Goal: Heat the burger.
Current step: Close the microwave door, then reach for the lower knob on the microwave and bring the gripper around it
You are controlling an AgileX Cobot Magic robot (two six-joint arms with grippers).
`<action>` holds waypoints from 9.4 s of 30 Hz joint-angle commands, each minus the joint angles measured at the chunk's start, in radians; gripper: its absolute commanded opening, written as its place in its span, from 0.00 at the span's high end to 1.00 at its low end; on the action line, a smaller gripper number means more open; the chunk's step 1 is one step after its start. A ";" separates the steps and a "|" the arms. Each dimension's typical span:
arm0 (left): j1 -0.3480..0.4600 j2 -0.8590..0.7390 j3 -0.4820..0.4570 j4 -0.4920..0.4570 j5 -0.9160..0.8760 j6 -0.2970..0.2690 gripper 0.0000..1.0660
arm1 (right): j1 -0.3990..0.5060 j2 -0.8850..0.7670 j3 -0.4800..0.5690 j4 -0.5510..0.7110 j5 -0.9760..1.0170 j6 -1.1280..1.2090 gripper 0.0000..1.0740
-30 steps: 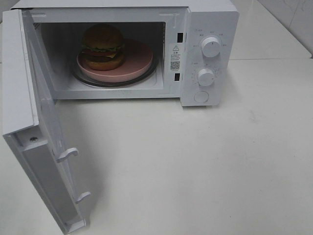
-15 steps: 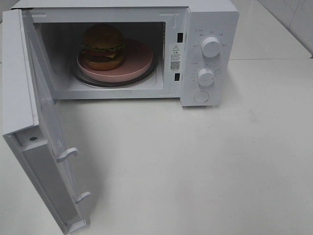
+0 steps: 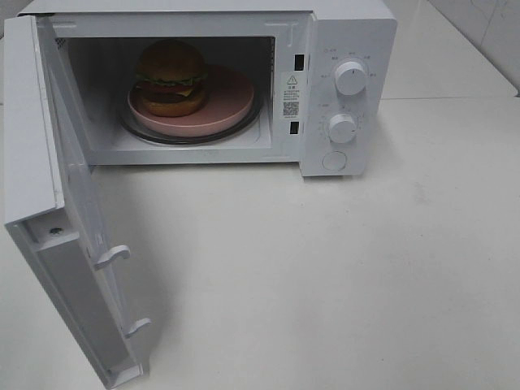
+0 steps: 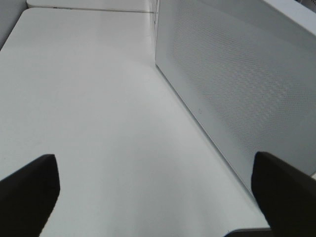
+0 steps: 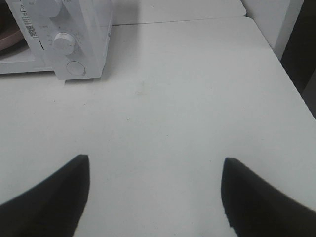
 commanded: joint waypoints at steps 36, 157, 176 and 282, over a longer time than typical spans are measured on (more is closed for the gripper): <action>0.003 0.560 0.139 -0.098 -0.886 0.114 1.00 | -0.005 -0.027 0.003 0.001 -0.013 -0.012 0.31; -0.532 1.991 -0.594 0.119 -1.773 -0.225 1.00 | -0.005 -0.027 0.003 0.001 -0.013 -0.012 0.31; -0.580 1.864 -0.469 0.192 -1.661 -0.207 1.00 | -0.005 -0.027 0.003 0.001 -0.013 -0.012 0.31; 0.050 -0.047 0.000 -0.012 -0.014 0.000 0.06 | -0.005 -0.027 0.003 0.001 -0.013 -0.012 0.31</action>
